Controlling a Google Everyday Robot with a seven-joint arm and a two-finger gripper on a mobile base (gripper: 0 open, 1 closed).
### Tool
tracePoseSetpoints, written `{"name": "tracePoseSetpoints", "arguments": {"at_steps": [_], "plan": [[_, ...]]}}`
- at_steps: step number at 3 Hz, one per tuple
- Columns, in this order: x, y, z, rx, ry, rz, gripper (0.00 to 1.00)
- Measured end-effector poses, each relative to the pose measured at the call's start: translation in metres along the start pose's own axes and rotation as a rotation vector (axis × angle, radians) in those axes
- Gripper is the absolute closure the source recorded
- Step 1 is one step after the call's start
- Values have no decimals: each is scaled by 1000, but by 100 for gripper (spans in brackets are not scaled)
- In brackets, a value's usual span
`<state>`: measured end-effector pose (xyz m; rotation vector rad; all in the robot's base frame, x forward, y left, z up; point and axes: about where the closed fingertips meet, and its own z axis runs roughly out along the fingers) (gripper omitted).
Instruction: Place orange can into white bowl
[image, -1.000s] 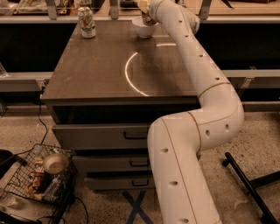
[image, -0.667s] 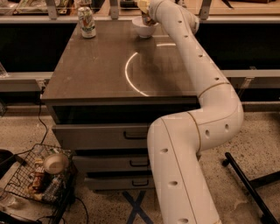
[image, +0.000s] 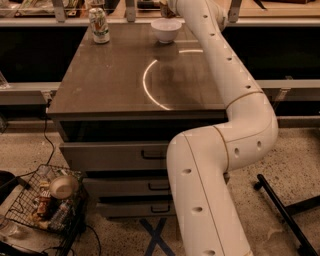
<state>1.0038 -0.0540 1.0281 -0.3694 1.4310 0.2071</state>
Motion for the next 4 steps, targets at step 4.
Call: {"name": "tracePoseSetpoints", "arguments": {"at_steps": [4], "plan": [[14,0,16,67,-32,6,100]]}}
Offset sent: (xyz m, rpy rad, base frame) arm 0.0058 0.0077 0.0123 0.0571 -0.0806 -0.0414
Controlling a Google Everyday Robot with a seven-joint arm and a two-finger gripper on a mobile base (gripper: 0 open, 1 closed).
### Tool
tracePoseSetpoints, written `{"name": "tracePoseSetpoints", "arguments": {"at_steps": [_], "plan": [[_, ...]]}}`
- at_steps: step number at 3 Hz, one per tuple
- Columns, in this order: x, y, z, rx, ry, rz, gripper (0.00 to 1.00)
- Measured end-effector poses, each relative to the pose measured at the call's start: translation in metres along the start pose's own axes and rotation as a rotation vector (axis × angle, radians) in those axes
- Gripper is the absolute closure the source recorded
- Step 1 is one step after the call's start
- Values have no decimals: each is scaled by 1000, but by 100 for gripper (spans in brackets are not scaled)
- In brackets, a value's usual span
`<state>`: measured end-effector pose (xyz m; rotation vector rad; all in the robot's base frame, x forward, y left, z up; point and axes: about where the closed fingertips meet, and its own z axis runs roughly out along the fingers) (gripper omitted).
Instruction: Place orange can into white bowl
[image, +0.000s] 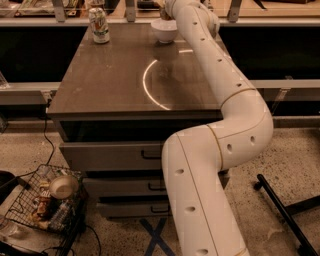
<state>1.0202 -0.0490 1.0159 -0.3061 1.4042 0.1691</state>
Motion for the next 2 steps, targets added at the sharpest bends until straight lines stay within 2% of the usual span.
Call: {"name": "tracePoseSetpoints", "arguments": {"at_steps": [2], "plan": [[17,0,4,25,36,-35,100]]}}
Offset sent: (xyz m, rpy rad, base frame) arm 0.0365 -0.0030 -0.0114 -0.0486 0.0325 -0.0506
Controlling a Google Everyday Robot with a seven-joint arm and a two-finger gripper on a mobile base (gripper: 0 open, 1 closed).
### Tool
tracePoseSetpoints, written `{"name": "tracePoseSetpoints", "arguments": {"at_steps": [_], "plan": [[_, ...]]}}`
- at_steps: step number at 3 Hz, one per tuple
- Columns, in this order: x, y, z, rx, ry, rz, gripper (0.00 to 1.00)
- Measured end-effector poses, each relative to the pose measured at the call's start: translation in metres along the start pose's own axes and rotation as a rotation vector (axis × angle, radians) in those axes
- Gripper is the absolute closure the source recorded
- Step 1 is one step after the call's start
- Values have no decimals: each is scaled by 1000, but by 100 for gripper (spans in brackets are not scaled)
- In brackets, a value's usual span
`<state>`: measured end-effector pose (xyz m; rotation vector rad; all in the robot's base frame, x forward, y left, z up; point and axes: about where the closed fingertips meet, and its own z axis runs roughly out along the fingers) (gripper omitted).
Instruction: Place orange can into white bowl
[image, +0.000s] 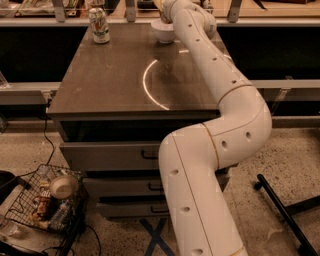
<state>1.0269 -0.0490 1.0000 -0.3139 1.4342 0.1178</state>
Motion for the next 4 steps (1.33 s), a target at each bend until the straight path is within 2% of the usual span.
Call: {"name": "tracePoseSetpoints", "arguments": {"at_steps": [4], "plan": [[22,15,4,-24,70,10,100]]}}
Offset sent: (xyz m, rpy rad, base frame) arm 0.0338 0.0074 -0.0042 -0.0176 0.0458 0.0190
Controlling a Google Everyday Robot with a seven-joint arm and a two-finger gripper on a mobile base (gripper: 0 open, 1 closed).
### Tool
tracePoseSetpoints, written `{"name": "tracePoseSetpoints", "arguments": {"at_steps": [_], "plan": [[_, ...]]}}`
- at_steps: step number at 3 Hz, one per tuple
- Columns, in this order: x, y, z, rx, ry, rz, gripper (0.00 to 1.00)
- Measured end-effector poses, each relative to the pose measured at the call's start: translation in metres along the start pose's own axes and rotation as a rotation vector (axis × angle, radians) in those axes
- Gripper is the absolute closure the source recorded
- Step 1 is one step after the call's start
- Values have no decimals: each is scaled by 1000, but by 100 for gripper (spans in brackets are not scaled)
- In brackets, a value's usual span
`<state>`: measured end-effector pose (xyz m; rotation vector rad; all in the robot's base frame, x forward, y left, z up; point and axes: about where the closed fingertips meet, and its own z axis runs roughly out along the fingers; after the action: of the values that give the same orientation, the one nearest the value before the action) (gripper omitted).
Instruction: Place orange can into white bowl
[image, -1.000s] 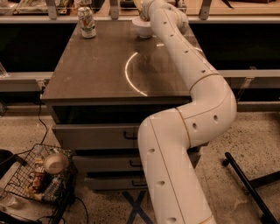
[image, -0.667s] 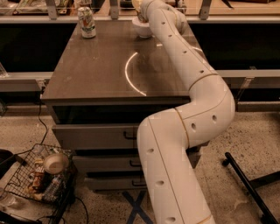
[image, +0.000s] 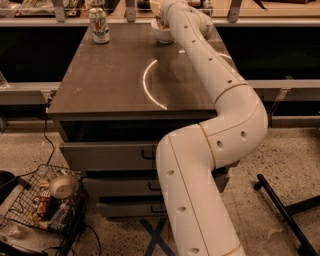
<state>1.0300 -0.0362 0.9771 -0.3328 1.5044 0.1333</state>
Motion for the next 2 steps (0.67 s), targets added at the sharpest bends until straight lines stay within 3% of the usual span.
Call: {"name": "tracePoseSetpoints", "arguments": {"at_steps": [1,2], "plan": [[8,-1,1,4,18,6,100],[10,0,2,3,21,7,86]]}}
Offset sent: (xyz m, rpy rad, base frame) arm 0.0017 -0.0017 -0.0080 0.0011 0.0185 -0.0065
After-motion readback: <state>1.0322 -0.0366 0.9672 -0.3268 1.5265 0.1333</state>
